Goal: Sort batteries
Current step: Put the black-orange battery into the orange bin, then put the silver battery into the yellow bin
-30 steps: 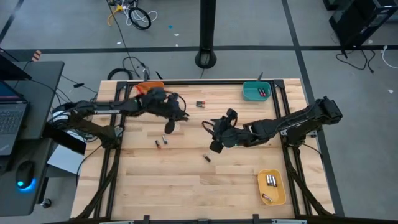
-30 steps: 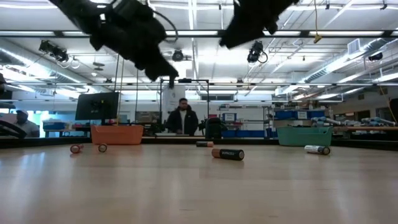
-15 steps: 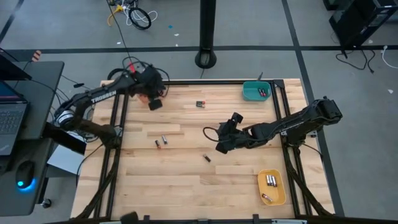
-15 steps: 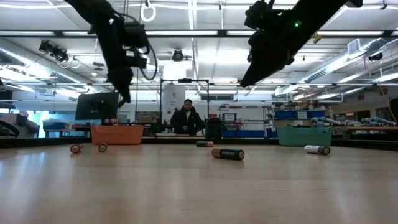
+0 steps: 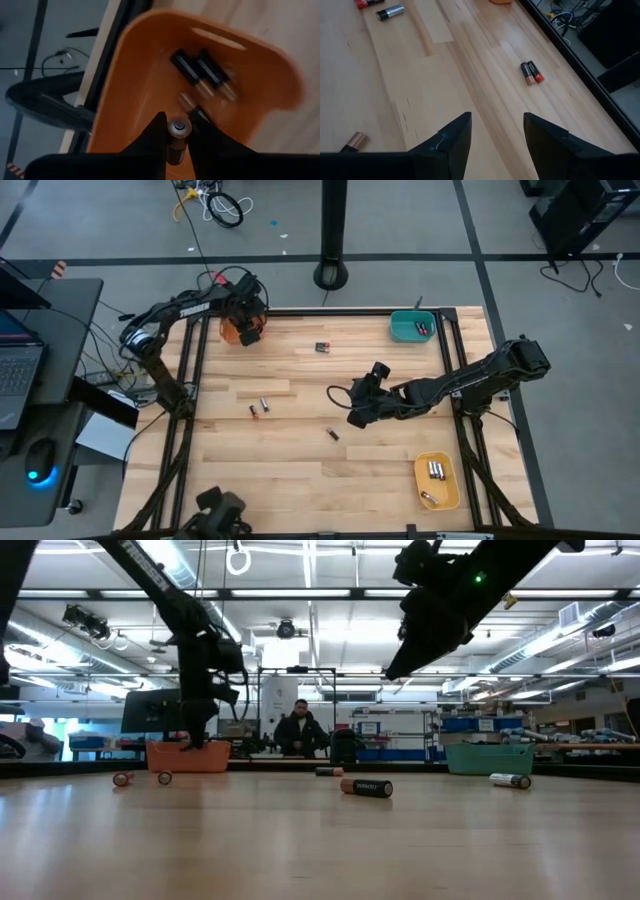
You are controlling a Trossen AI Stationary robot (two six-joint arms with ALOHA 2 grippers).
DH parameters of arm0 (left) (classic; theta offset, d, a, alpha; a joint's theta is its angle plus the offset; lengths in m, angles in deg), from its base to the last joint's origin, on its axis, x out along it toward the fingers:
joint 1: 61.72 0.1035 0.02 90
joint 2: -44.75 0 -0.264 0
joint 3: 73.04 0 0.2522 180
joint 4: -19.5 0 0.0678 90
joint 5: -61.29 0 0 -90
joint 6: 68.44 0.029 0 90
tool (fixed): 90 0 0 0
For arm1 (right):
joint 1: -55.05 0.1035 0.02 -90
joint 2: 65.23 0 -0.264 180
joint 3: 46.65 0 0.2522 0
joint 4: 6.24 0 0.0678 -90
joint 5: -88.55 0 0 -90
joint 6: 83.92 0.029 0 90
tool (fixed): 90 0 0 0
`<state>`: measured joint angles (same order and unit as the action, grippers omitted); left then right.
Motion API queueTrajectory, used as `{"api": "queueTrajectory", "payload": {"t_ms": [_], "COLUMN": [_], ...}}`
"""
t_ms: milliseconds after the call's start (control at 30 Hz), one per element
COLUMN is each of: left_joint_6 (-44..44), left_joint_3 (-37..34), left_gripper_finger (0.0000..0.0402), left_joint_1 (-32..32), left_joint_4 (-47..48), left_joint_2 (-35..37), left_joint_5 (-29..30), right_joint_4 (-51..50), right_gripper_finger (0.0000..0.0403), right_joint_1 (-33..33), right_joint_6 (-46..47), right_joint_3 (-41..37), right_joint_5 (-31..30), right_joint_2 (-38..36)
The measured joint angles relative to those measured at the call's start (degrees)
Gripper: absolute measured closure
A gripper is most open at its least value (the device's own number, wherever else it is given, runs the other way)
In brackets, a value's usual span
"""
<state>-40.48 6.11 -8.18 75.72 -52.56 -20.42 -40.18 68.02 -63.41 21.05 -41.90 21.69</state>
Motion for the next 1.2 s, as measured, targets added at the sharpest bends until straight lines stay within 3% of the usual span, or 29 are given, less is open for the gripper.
{"api": "queueTrajectory", "payload": {"t_ms": [367,600,933,1200], "left_joint_6": [1.8,1.7,0.1,0.2], "left_joint_3": [3.5,3.6,3.6,3.5], "left_gripper_finger": [0.0344,0.0344,0.0288,0.0285], "left_joint_1": [0.4,0.4,0.1,-2.0], "left_joint_4": [0.8,1.3,1.2,0.9], "left_joint_2": [-7.1,-7.3,-7.3,-5.6], "left_joint_5": [0.0,0.0,0.2,5.2], "right_joint_4": [0.0,0.0,-0.1,-0.1], "right_gripper_finger": [0.0215,0.0215,0.0214,0.0215], "right_joint_1": [0.4,1.5,1.7,1.5], "right_joint_6": [-0.1,-0.1,0.4,0.4], "right_joint_3": [0.0,0.0,0.0,0.0], "right_joint_5": [1.4,1.5,1.5,1.6], "right_joint_2": [0.0,0.0,0.0,0.1]}}
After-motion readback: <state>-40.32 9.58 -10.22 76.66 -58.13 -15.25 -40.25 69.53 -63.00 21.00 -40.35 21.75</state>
